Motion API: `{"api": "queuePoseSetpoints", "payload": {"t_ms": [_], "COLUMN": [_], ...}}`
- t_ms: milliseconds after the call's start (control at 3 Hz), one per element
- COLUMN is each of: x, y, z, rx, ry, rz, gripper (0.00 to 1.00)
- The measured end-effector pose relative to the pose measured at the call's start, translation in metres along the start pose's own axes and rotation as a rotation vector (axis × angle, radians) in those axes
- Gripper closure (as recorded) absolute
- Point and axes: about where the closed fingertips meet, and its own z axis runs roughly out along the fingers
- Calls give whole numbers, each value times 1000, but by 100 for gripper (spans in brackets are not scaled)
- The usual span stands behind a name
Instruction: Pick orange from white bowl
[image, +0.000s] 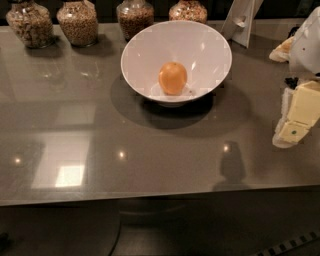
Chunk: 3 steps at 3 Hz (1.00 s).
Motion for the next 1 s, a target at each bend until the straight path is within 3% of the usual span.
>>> {"api": "queuePoseSetpoints", "payload": {"t_ms": [333, 667, 1000], "x": [0, -15, -48], "y": [0, -15, -49], "z": [0, -1, 2], "rx": [0, 33, 82], "ry": [0, -87, -267], "rz": [0, 3, 20], "gripper": [0, 0, 0]}}
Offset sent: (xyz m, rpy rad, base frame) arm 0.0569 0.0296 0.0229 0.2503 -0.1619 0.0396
